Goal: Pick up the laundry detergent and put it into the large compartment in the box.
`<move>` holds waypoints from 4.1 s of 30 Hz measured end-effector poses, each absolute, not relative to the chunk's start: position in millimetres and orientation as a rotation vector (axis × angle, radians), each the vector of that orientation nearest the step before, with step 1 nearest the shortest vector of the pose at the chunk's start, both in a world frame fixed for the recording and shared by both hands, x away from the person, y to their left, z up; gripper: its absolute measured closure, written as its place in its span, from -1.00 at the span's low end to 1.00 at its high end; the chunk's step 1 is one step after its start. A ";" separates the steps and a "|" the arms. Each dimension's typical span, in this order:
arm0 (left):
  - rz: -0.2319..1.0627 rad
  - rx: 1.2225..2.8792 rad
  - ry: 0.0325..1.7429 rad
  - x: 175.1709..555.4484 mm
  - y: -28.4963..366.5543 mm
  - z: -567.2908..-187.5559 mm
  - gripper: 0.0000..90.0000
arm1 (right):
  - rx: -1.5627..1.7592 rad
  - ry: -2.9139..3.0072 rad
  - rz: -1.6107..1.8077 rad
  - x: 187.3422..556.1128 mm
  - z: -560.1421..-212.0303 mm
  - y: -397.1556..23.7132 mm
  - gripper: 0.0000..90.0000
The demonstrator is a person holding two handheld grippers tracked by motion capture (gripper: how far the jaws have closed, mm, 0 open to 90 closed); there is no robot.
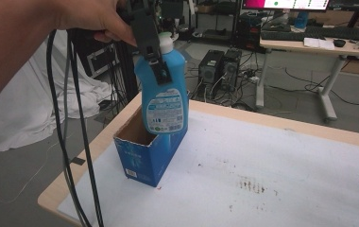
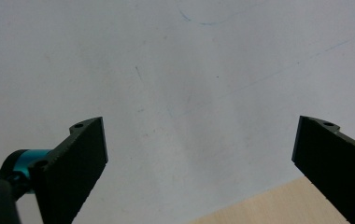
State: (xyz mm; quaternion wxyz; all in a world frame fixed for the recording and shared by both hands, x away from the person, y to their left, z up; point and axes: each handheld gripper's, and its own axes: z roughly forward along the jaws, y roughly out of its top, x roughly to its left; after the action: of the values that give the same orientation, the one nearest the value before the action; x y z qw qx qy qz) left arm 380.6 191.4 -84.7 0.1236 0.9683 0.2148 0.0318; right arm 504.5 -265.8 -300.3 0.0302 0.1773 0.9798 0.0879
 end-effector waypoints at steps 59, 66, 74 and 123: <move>0.068 2.932 0.746 419.2 249.9 -239.2 -0.16 | 0.583 3.031 0.217 509.8 -307.8 -262.8 -0.95; 0.046 2.947 0.749 422.0 249.0 -260.3 -0.16 | 0.569 3.036 0.215 510.4 -308.8 -261.6 -0.95; 0.038 2.959 0.755 424.1 249.3 -272.6 -0.16 | 0.573 3.036 0.210 510.9 -309.4 -262.2 -0.95; 0.124 2.787 0.848 416.7 270.2 -242.3 -0.41 | 0.561 3.034 0.208 503.6 -305.5 -257.9 -0.95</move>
State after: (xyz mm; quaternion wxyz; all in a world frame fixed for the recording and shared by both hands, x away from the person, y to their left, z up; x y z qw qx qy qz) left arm 416.7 270.2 -242.3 0.1126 0.9498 0.2889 0.0422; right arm 503.6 -257.9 -305.5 0.0245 0.1813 0.9808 0.0672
